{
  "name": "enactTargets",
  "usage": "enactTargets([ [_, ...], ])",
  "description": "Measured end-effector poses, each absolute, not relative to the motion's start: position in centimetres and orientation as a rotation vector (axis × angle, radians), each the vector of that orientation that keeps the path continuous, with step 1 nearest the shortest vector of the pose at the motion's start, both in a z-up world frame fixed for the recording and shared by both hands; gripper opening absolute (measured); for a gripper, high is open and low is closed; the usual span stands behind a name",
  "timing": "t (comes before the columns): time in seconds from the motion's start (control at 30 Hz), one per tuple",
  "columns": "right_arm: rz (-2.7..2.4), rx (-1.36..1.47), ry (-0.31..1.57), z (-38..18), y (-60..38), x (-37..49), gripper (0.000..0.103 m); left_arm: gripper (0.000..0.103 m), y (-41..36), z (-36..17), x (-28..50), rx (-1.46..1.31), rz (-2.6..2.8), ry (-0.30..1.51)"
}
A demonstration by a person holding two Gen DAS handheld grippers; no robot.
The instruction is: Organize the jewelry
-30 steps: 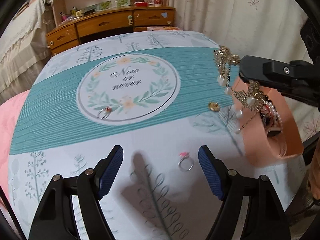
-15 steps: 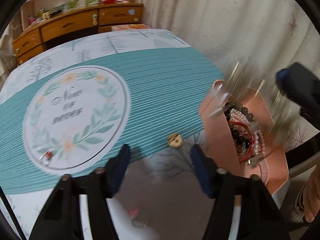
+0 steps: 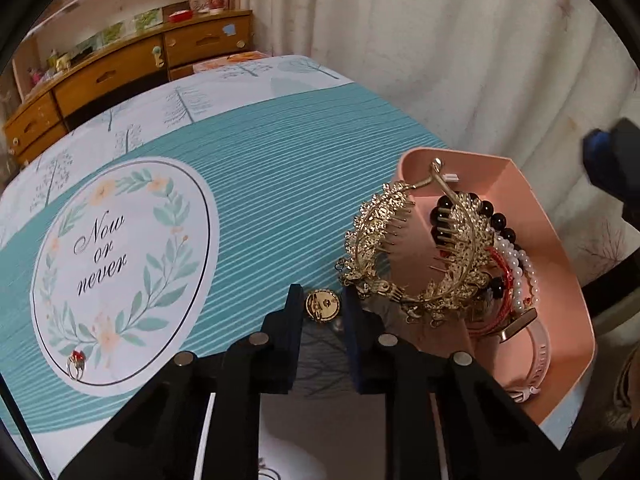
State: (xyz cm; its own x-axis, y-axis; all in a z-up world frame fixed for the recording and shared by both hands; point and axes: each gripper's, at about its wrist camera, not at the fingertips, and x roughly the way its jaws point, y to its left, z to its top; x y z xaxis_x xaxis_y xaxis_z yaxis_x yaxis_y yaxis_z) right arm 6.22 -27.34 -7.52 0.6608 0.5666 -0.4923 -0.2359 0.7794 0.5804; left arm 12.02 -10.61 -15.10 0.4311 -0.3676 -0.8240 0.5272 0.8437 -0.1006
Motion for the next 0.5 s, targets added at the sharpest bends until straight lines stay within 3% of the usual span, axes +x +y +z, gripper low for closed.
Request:
enactTargets([
  [0.2, 0.408, 0.592, 0.838, -10.0, -28.4, 8.3, 0.013, 0.017, -10.8, -15.0, 11.6, 0.196, -0.569, 0.973],
  [0.27, 0.392, 0.594, 0.858, -10.5, -28.2, 8.7, 0.028, 0.017, -10.8, -15.0, 11.6, 0.191, -0.57, 0.975],
  [0.3, 0.385, 0.589, 0.86, -10.6, -28.0, 8.9, 0.029, 0.017, -10.7, -15.0, 11.6, 0.189, -0.571, 0.976],
  [0.5, 0.346, 0.534, 0.928, -11.5, -26.4, 10.2, 0.03, 0.017, -10.7, -15.0, 11.7, 0.188, -0.572, 0.977],
])
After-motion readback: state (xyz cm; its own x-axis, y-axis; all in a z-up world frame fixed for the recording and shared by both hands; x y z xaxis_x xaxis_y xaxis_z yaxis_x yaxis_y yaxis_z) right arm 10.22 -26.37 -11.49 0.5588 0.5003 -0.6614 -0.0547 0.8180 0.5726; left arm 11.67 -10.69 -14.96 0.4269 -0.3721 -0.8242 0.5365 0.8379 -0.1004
